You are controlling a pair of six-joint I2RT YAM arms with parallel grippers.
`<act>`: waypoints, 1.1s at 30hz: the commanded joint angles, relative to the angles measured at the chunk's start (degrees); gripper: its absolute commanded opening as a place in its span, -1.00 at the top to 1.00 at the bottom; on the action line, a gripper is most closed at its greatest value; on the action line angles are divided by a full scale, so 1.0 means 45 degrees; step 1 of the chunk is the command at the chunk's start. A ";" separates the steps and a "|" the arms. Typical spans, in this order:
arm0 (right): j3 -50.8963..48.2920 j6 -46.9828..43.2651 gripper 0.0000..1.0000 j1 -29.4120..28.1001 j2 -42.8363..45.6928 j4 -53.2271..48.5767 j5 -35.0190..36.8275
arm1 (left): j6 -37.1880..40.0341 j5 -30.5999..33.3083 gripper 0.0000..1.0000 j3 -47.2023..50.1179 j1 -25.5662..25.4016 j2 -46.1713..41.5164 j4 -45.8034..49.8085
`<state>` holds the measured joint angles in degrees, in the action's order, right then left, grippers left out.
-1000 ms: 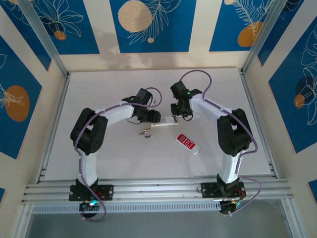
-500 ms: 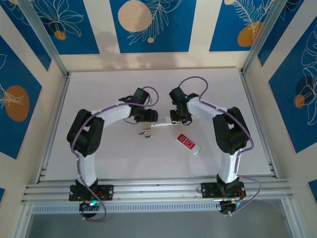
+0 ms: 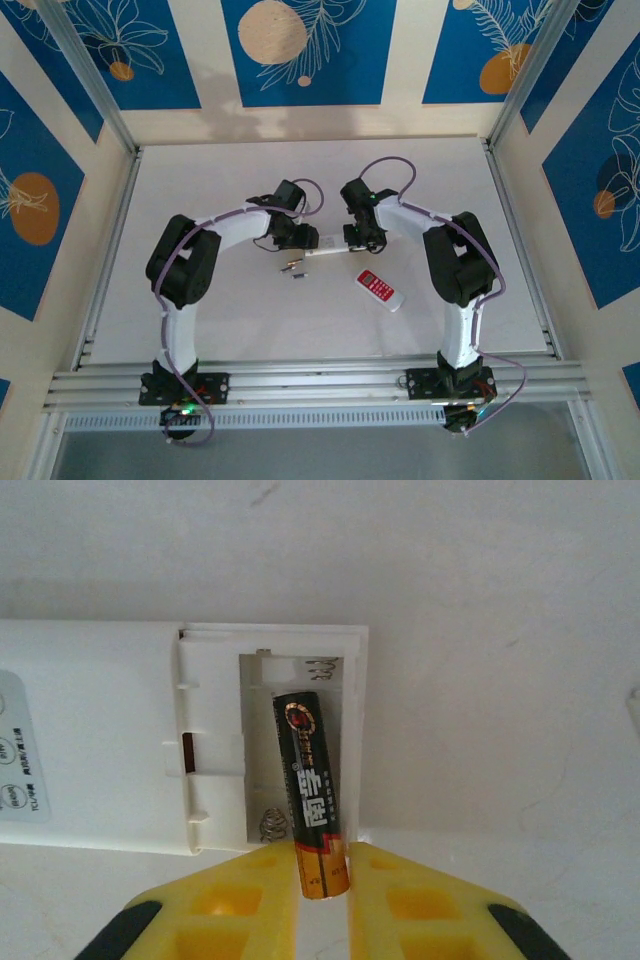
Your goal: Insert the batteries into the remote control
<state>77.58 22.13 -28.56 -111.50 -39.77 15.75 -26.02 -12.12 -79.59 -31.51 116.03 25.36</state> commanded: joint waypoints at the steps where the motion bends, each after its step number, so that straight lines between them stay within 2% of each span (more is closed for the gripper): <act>1: 0.0416 -0.0088 0.64 -0.0114 -0.0086 -0.0212 0.0104 | 0.0119 -0.0255 -0.03 -0.0175 0.0098 0.0360 0.0281; 15: 0.0531 -0.0021 0.77 -0.0114 0.0383 -0.0567 -0.0078 | -0.0192 -0.0391 0.01 0.0128 0.0074 0.0184 0.0009; 33: 0.0458 0.0848 0.77 0.0330 0.0298 -0.0916 0.0139 | -0.0336 -0.0449 0.06 0.0246 0.0036 -0.0064 -0.0051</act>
<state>78.39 23.77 -27.73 -111.53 -41.45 15.90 -26.76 -13.34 -79.37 -31.51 116.07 24.58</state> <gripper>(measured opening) 0.115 0.472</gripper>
